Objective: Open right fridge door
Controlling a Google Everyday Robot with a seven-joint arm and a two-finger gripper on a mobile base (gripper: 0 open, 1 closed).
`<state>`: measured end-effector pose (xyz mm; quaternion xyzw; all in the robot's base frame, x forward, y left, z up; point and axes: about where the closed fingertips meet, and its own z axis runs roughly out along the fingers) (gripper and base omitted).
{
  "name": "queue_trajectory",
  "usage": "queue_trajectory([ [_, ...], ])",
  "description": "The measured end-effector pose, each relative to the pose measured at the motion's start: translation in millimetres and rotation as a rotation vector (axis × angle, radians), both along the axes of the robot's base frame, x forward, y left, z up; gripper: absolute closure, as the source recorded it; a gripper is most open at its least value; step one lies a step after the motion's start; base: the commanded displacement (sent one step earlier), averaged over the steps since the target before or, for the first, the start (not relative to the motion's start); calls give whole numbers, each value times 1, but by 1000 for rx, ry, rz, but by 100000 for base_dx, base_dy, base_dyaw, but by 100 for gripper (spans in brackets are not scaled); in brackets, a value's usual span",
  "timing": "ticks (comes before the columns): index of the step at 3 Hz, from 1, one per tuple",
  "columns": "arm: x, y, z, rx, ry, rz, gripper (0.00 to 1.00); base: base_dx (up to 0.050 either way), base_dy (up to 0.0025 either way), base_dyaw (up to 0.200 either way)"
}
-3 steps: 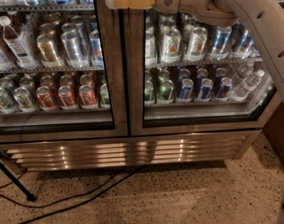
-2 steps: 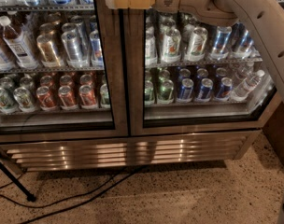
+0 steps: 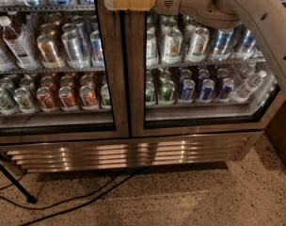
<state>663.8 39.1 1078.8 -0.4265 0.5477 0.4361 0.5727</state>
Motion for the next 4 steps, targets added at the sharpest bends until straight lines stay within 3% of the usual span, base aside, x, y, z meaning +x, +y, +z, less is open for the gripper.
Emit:
queue_trajectory([
  [4,-8,4,5,10,-4,-1,0,0,0,0],
])
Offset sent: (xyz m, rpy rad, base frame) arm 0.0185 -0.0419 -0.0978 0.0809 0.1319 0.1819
